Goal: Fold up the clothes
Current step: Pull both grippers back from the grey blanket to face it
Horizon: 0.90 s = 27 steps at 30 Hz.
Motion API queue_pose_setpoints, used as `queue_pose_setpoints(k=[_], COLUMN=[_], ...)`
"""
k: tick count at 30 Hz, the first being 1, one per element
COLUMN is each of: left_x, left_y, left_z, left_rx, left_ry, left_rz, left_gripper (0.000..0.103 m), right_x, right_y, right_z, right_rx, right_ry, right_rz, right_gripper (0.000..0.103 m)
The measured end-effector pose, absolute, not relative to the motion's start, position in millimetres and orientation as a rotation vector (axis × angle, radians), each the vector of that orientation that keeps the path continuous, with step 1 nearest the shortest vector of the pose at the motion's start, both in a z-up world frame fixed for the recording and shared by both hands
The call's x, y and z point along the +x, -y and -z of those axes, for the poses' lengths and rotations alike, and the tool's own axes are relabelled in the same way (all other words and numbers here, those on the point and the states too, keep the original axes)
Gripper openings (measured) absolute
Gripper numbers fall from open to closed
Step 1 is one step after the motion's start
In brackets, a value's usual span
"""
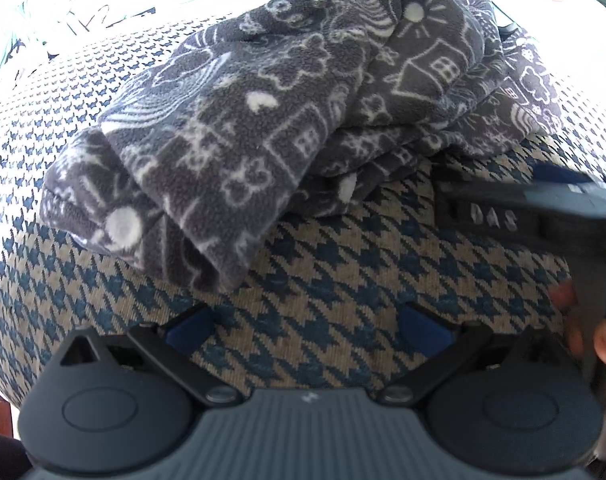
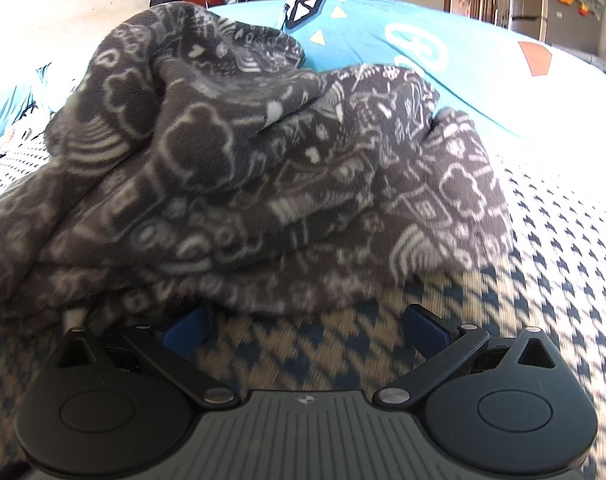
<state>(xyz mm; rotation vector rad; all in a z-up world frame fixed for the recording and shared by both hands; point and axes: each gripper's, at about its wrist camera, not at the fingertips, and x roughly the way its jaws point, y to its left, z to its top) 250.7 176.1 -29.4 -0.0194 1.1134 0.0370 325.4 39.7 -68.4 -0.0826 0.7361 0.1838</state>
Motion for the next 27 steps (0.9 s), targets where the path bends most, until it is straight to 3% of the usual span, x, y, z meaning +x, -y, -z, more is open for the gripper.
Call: queue_pose_setpoints(k=[19, 27], left_x=[272.9, 296.4], left_y=[-256.3, -294.9], left_z=[35.3, 24.2], left_rx=[-0.133, -0.157], left_ry=[-1.079, -1.038], left_rz=[-0.142, -0.171], left_gripper=[0.103, 0.103], right_x=[280.0, 261.5], right_y=[-40.7, -25.7], right_z=[41.9, 27.0], right_rx=[-0.06, -0.019], right_ry=[-0.998, -1.01], right_rz=[-0.079, -0.089], right_gripper=[0.103, 0.103])
